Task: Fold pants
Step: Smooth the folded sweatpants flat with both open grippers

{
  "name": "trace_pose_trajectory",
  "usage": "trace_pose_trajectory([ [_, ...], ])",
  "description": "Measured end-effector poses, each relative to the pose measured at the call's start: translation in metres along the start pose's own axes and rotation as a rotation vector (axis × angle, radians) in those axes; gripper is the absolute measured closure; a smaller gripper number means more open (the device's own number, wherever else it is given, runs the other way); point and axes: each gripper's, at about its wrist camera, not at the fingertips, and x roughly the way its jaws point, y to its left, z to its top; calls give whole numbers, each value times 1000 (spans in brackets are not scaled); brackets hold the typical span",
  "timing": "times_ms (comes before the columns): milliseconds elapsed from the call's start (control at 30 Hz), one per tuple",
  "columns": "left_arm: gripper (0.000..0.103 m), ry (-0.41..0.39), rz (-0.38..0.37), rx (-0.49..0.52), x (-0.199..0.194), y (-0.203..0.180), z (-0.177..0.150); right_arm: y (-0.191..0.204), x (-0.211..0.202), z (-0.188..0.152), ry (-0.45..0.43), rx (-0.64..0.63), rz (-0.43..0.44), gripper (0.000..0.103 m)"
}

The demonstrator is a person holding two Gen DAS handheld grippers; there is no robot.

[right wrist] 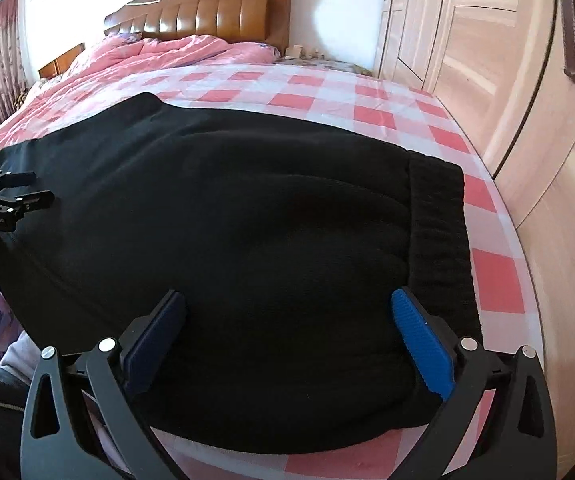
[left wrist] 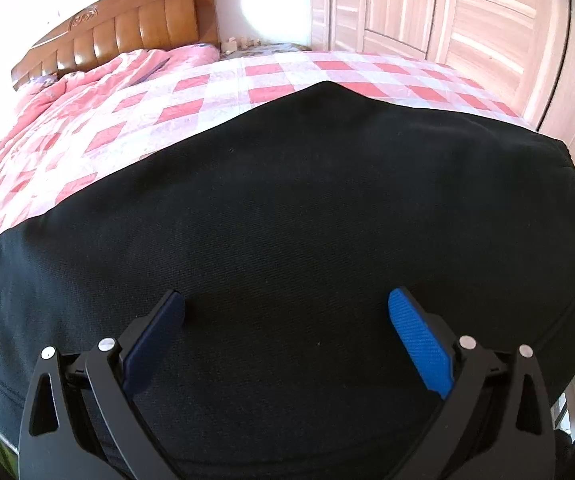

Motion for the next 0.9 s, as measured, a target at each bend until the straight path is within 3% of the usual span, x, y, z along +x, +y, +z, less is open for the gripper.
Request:
trace_pose_trajectory([
  [33, 8, 0, 25, -24, -6, -2, 4, 1, -1, 0, 0, 1, -7, 5],
  [100, 10, -73, -86, -21, -31, -18, 19, 8, -4, 5, -5, -23, -59, 5],
  [167, 6, -96, -161, 41, -39, -44, 44, 16, -8, 11, -28, -52, -104, 5],
  [400, 6, 29, -268, 170, 35, -119, 104, 24, -3, 20, -32, -65, -89, 5],
  [667, 1, 32, -174, 208, 79, -147, 122, 18, 4, 13, -22, -35, -50, 5],
  [900, 1, 34, -196, 151, 94, -146, 134, 14, 2, 8, -18, -17, -46, 4],
])
